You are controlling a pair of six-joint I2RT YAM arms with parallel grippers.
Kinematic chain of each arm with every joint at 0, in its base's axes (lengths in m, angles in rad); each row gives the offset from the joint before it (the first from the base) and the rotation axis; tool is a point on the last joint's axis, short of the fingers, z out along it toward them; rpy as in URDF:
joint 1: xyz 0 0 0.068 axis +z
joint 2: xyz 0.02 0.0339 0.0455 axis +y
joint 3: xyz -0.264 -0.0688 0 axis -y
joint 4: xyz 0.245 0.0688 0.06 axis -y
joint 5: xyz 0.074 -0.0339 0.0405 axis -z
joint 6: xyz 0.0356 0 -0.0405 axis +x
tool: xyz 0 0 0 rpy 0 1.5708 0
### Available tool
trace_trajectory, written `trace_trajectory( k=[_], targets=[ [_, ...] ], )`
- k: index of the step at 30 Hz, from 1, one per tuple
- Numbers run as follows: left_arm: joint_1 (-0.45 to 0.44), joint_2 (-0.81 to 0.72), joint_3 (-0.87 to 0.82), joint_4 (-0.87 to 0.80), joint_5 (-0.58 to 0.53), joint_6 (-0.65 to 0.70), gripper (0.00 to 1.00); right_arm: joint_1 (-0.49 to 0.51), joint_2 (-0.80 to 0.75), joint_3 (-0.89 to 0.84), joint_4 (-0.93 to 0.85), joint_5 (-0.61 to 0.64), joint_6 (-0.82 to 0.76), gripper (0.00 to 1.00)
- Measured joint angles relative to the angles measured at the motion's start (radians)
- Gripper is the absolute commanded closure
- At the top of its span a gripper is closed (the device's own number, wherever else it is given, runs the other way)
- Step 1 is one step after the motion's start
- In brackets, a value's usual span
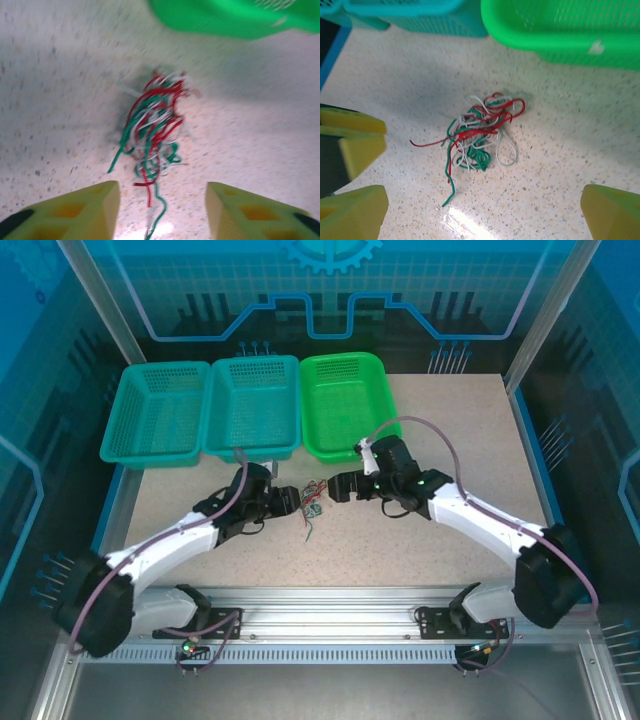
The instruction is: Untangle the cables
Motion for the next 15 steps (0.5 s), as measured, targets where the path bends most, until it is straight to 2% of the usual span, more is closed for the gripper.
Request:
trace_trajectory(
  k=[5,6,9,10,15],
  targets=[
    [0.000,0.154,0.026,0.051,0.026,-0.042,0.50,0.000,0.060,0.010,-0.021,-0.011,0.023,0.00],
    [0.000,0.181,0.033,0.071,0.030,-0.048,0.55,0.000,0.065,0.010,-0.024,-0.014,0.026,0.00],
    [0.000,0.241,0.051,0.118,0.043,-0.073,0.92,0.000,0.077,0.011,-0.035,-0.017,0.039,0.00],
    [0.000,0.253,0.052,0.132,0.044,-0.076,1.00,0.000,0.082,0.015,-0.045,-0.017,0.048,0.00],
    [0.000,0.256,0.051,0.153,0.051,-0.080,1.00,0.008,0.156,0.074,-0.064,-0.036,0.095,0.00]
  ],
)
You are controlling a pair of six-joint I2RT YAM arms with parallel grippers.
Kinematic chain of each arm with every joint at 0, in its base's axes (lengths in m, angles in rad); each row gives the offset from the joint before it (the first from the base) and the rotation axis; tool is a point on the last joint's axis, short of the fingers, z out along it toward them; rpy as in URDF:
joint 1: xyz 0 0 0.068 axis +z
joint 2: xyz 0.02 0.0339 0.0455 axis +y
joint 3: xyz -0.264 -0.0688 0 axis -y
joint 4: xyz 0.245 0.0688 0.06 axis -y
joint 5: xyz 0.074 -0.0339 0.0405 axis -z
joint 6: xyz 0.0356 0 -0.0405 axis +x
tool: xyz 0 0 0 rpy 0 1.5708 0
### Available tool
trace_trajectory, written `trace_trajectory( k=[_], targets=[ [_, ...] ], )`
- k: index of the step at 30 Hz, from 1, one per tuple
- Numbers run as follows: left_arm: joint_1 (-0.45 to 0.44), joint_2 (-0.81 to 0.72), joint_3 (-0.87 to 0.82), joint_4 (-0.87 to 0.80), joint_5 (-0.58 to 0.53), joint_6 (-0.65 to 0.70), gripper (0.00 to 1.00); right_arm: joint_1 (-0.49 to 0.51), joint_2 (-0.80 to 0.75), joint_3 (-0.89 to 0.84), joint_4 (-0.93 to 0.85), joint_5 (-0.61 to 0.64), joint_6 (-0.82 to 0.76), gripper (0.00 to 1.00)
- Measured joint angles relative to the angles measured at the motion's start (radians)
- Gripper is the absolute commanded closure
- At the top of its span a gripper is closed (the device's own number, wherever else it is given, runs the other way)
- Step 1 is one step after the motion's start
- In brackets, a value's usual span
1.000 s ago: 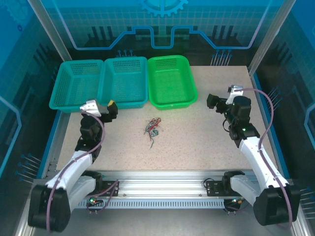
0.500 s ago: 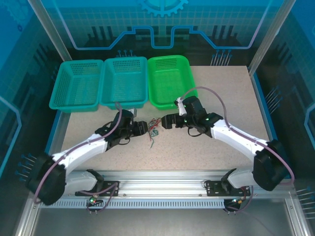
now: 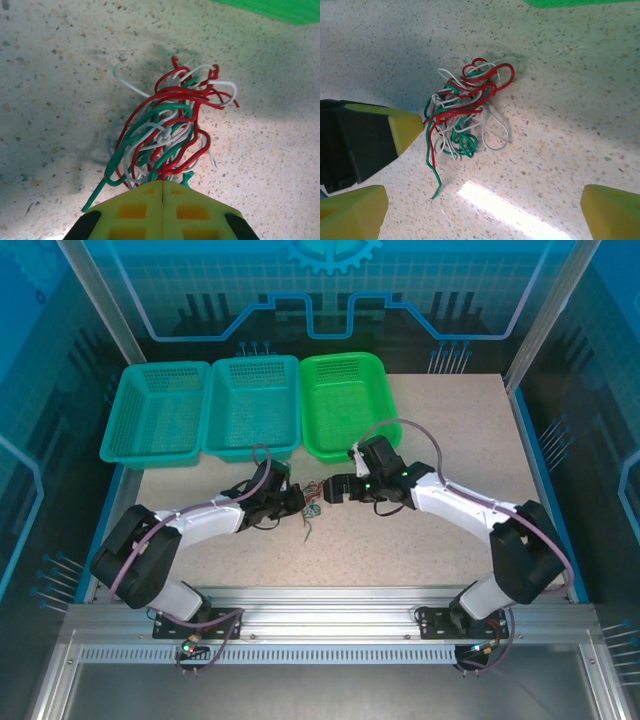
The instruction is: Untangle the cables
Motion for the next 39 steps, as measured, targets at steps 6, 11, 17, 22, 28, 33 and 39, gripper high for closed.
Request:
trace_trajectory(
  k=[6,11,17,22,28,33,39],
  targets=[
    [0.000,-0.025,-0.029,0.022,0.069,0.023,1.00,0.047,0.180,0.120,0.002,-0.015,0.115,0.03],
    [0.000,-0.025,-0.113,0.068,0.123,0.013,1.00,0.056,0.285,0.161,0.039,-0.027,0.212,0.09],
    [0.000,-0.025,-0.176,0.119,0.149,0.000,1.00,0.098,0.370,0.200,0.058,0.022,0.279,0.30],
    [0.000,-0.026,-0.179,0.136,0.157,0.000,1.00,0.163,0.388,0.216,0.055,0.096,0.283,0.79],
    [0.000,-0.085,-0.179,0.074,0.104,0.034,1.00,0.163,0.378,0.205,0.079,0.127,0.261,1.00],
    [0.031,-0.232,-0.179,-0.005,0.041,0.049,1.00,0.099,0.234,0.071,0.089,0.185,0.259,1.00],
    [0.168,-0.381,-0.199,-0.055,0.040,0.048,1.00,-0.053,0.023,-0.081,0.072,0.237,0.269,1.00]
  ],
)
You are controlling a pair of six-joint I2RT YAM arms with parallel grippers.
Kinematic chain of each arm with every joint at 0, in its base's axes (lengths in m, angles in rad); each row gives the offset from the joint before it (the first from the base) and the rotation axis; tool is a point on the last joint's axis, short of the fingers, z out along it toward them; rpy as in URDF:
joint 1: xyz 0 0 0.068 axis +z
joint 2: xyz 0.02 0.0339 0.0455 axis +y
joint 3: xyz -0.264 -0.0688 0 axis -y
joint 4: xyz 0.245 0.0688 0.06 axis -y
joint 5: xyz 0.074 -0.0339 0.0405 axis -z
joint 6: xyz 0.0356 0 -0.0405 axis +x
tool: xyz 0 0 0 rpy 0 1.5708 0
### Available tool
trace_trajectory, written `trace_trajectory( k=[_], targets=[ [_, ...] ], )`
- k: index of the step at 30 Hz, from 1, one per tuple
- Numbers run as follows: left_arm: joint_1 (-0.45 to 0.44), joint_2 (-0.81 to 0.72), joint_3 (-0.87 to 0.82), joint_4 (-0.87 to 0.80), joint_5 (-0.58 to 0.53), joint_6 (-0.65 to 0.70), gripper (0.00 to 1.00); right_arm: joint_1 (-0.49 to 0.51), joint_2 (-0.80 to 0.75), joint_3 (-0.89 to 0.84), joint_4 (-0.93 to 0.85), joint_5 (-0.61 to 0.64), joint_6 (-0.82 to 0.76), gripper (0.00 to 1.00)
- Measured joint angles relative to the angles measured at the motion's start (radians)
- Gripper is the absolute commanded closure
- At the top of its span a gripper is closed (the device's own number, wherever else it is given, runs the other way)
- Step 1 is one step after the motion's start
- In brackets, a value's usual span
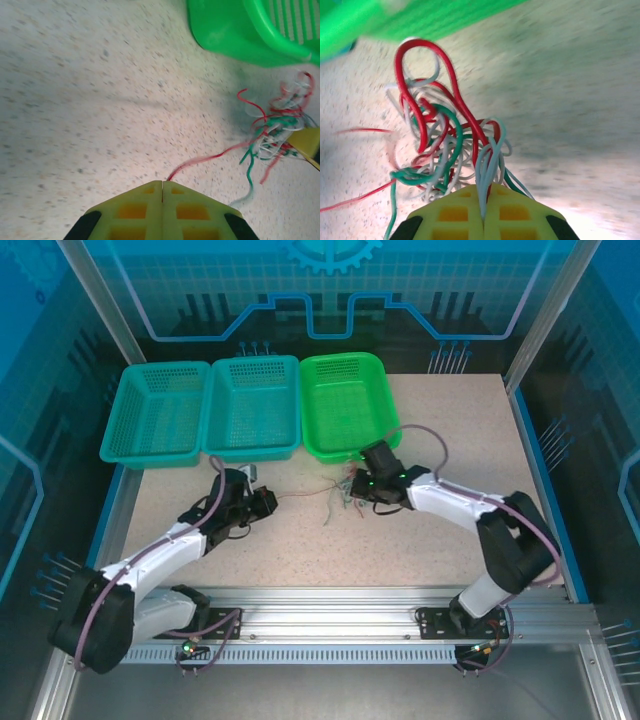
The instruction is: Untangle the cables
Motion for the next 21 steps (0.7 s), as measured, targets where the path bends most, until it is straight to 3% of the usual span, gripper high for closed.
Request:
trace_trajectory(
  k=[9,16,21],
  targets=[
    [0.036,-0.039,-0.001,-0.105,-0.026,0.008,1.00,-0.196,-0.257,-0.196,-0.087,0.048,0.014,1.00],
    [0.055,-0.051,0.001,-0.160,-0.046,0.008,1.00,-0.429,-0.483,-0.298,-0.126,0.033,0.023,1.00],
    [0.058,-0.051,0.003,-0.150,-0.034,0.009,1.00,-0.453,-0.528,-0.327,-0.117,-0.013,0.023,1.00]
  ],
)
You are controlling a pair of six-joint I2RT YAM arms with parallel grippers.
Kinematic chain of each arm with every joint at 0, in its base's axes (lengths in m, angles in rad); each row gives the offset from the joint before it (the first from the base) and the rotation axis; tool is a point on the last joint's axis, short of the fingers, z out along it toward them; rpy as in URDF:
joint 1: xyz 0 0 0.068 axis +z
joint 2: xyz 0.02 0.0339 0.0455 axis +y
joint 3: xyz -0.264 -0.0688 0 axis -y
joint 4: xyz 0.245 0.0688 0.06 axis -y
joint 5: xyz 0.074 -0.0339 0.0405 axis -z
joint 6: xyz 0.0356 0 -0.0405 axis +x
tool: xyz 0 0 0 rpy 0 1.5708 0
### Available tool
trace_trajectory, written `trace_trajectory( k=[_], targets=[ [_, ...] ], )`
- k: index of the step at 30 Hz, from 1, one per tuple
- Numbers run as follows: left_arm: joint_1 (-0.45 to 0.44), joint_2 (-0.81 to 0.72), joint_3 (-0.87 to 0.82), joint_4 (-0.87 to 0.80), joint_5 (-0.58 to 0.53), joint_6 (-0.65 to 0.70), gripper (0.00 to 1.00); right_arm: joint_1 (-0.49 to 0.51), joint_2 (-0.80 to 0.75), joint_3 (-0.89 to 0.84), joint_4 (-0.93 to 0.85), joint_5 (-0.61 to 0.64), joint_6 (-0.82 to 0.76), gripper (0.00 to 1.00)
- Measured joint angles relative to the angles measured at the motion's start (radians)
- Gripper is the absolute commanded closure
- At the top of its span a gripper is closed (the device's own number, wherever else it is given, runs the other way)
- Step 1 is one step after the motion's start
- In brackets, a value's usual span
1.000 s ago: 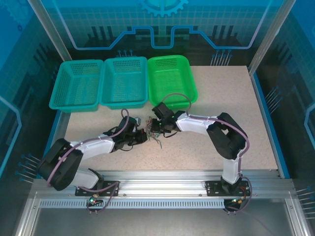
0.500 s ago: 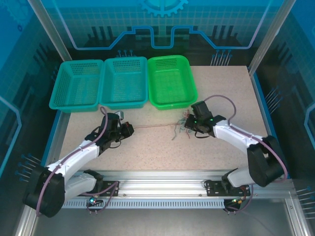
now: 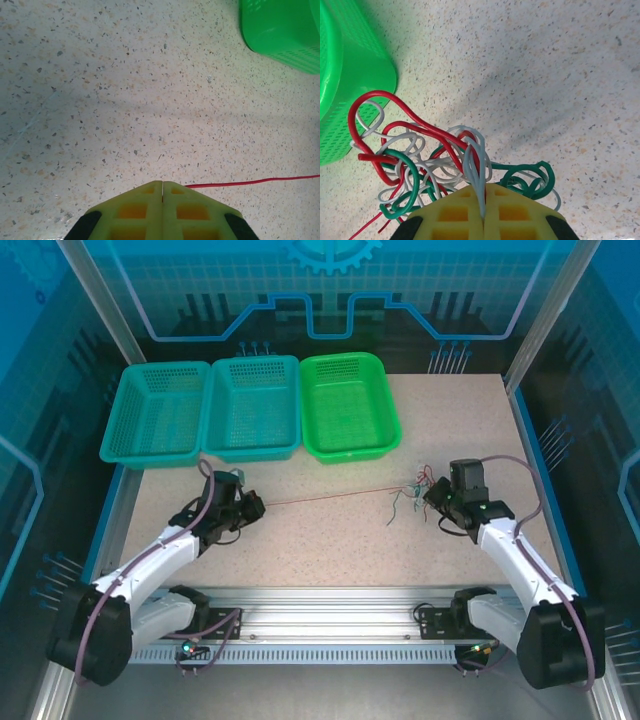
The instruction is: Untangle the cables
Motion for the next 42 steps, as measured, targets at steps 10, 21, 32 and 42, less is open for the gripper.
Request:
trace_trajectory(
  k=[10,21,32,42],
  targets=[
    [-0.176,0.073,-0.002,0.196,0.080,0.140,0.41,0.037,0.077,0.052,0.089,-0.208,-0.187,1.00],
    [-0.348,0.220,0.262,0.282,0.135,0.567,0.26,0.119,0.032,0.147,0.078,-0.289,-0.338,1.00],
    [-0.439,0.535,0.459,0.334,0.140,0.838,1.00,0.181,0.030,0.175,0.043,-0.262,-0.370,1.00],
    [-0.454,0.468,0.421,0.389,0.066,0.763,1.00,0.072,-0.018,0.099,-0.029,-0.046,-0.180,0.95]
  ],
)
